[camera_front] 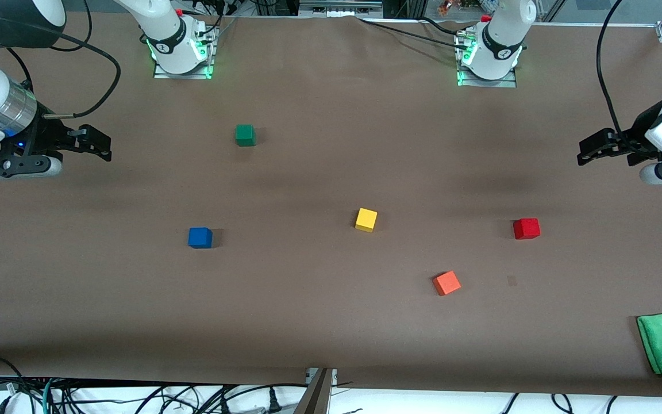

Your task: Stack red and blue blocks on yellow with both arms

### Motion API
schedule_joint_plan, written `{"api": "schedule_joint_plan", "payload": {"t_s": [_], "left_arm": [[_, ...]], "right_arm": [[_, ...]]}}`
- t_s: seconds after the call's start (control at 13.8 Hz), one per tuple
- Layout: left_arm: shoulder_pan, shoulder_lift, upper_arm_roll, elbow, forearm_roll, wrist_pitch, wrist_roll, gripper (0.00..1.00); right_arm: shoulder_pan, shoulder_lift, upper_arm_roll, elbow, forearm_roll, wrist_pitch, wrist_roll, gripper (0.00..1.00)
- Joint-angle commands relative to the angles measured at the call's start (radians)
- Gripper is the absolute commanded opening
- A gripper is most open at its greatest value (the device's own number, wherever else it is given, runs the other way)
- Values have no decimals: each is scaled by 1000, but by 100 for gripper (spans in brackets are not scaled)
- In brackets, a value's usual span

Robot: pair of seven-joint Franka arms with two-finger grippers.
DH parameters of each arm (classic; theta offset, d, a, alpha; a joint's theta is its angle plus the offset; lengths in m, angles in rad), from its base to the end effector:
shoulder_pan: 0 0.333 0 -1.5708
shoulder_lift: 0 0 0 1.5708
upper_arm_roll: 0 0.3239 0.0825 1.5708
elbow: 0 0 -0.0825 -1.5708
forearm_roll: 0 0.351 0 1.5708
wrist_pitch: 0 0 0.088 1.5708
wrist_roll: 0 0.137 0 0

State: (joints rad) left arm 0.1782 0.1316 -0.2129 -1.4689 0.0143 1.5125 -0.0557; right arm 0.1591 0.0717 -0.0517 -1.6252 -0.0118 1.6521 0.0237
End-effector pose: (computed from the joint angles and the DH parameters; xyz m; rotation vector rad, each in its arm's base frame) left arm 0.5525 -0.0095 0.5726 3.1289 0.0342 -0.1340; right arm 0.5428 0.0579 0.5471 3.1197 0.1326 -0.0681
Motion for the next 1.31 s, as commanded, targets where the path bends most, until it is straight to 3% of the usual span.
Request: {"api": "schedule_joint_plan", "payload": {"t_s": [0.0,0.15,0.36,0.65,0.8,1.24], "left_arm": [[-5,46,-3,74,-5,-46,11,100],[-3,66,-2,76,-7,-41,13,100],[10,195,1,76,-8,-17,19,100],[12,328,6,29,1,176,7,100],[12,374,4,-7,60,254,19,100],[58,405,6,-269,85,621,22,100]], "right_arm": [[-15,14,16,31,-4,-20,-1,100],[-15,14,16,33,-4,-21,-1,100],[-15,14,18,33,1,-11,-1,100],[11,28,20,68,9,-11,-1,100],[13,49,20,68,36,3,-18,100],[29,238,18,65,56,49,-18,100]]}}
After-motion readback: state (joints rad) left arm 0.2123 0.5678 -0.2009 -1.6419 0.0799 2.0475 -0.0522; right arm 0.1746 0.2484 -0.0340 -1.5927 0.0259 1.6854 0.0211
